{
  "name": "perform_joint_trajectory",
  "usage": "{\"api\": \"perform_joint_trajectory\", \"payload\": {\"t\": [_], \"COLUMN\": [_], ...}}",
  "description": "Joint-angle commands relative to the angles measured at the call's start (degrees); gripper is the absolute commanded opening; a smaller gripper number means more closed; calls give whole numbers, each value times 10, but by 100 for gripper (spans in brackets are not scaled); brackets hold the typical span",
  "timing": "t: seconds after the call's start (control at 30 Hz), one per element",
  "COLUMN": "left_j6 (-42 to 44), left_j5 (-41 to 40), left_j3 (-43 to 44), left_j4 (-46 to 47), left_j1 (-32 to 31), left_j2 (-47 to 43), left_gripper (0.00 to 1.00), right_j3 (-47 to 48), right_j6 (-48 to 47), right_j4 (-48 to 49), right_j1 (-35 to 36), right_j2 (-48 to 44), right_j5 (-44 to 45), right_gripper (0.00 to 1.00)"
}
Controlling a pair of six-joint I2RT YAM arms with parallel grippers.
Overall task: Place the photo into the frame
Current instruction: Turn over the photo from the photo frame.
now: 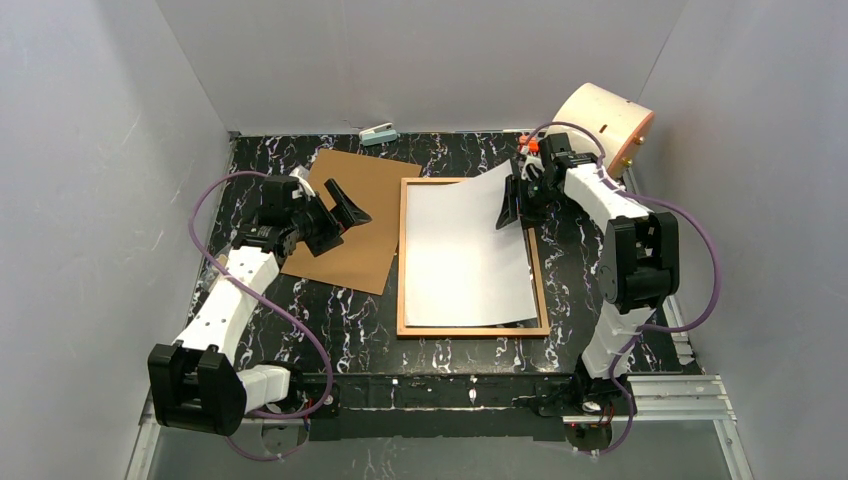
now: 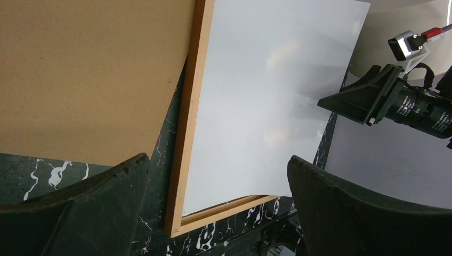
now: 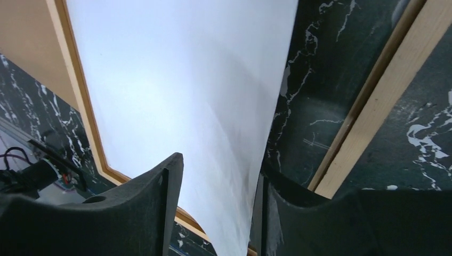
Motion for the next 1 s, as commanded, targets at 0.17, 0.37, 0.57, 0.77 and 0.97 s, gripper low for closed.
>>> {"api": "perform_joint_trajectory", "payload": {"t": [0.17, 0.37, 0.57, 0.77, 0.97], "left_j6": [5, 13, 37, 80, 114], "left_j5": [1, -1, -34, -105, -197], "left_j3": [-3, -3, 8, 52, 120], "left_j4": [-2, -3, -21, -54, -62], "left_j1": [-5, -7, -7, -7, -6], "left_j2": [-2, 11, 16, 45, 109], "left_gripper": [98, 98, 98, 99, 99], "right_j3": [-1, -33, -74, -138, -154], "right_j6": [19, 61, 124, 234, 350], "right_j4": [-21, -24, 36, 174, 318], "right_j1": [0, 0, 40, 172, 302], "right_j2": [-48, -102, -172, -206, -141], "right_j5": [127, 283, 251, 187, 159], "right_gripper": [69, 71, 69, 64, 60]}}
